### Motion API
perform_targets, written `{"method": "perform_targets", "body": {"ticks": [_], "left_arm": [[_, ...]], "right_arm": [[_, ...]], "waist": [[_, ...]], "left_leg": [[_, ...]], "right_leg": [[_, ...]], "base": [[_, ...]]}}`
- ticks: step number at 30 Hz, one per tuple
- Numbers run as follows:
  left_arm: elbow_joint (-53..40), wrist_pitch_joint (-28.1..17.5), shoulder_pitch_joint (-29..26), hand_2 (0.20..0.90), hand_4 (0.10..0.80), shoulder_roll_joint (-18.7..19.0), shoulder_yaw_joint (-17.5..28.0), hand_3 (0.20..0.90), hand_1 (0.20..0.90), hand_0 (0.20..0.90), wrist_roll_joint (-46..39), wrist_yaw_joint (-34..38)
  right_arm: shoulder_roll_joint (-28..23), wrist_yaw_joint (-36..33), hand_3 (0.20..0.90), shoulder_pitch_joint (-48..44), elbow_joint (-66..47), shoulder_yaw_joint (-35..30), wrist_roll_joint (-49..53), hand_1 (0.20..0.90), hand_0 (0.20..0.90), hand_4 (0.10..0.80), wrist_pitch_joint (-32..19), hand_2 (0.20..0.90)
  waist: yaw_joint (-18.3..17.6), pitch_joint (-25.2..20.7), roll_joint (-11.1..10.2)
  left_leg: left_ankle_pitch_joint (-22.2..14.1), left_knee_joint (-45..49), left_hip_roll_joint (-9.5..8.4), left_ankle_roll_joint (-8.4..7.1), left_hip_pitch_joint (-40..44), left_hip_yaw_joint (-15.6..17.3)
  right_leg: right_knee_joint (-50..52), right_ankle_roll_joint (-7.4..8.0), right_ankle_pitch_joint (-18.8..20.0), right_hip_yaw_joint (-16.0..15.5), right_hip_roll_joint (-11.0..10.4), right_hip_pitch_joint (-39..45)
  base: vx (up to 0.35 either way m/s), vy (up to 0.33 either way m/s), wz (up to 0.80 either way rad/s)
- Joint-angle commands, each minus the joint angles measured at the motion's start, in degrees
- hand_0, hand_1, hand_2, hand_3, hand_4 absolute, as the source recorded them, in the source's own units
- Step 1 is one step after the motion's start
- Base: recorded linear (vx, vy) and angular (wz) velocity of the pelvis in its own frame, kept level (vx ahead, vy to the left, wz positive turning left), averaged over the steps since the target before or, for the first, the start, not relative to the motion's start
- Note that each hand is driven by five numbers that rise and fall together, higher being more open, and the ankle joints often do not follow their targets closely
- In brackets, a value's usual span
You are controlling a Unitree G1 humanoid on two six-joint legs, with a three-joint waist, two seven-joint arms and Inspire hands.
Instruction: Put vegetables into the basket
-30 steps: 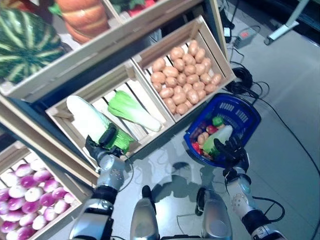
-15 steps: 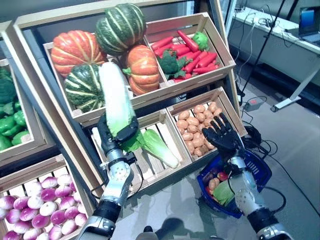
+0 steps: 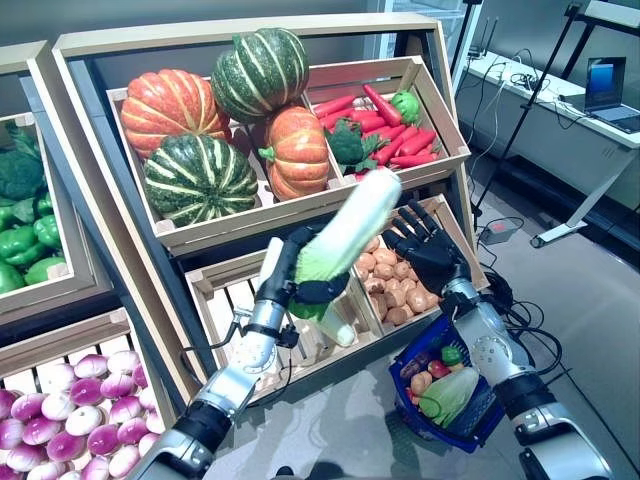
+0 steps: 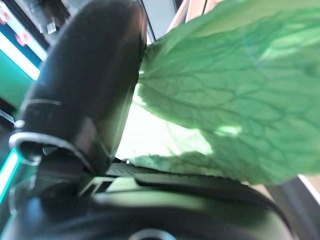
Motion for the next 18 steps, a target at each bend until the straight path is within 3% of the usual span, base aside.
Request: {"method": "perform_targets", "body": {"ticks": [1, 14, 18], "left_arm": [[-3.5, -11.48, -13.12, 0.3, 0.4, 2.05, -2.99, 0.3, 0.3, 0.3, 5.4, -0.27], [-6.79, -16.21, -14.94, 0.3, 0.4, 4.18, -10.56, 0.3, 0.3, 0.3, 14.52, 0.79], [-6.55, -16.47, -15.12, 0.3, 0.4, 4.42, -12.29, 0.3, 0.3, 0.3, 11.83, -1.55]], "right_arm": [[-0.63, 4.81, 0.9, -10.11, -0.32, -1.28, 5.91, 0.9, 0.9, 0.8, -2.2, 0.9], [2.29, 8.0, 0.9, -11.31, 0.31, -1.35, 15.2, 0.9, 0.9, 0.8, -2.41, 0.9], [2.43, 11.11, 0.9, -11.69, 0.1, -1.43, 18.03, 0.9, 0.9, 0.8, -2.52, 0.9]], "waist": [[1.3, -3.85, -0.13], [0.93, -4.44, 0.38], [0.83, -4.53, 0.45]], "left_leg": [[-4.43, 0.04, -0.67, 0.78, 1.38, 1.28], [-5.34, 0.04, -0.75, 0.87, 2.96, 1.03], [-5.5, 0.04, -0.77, 0.87, 3.06, 0.96]], "right_leg": [[2.82, -3.59, 1.1, -0.5, -0.87, -1.66], [2.77, -3.22, 0.49, 0.51, -1.1, -0.67], [2.74, -3.05, 0.47, 0.69, -1.19, -0.64]], "base": [[0.0, 0.0, 0.0], [0.018, 0.003, 0.0], [0.0, 0.0, 0.0]]}}
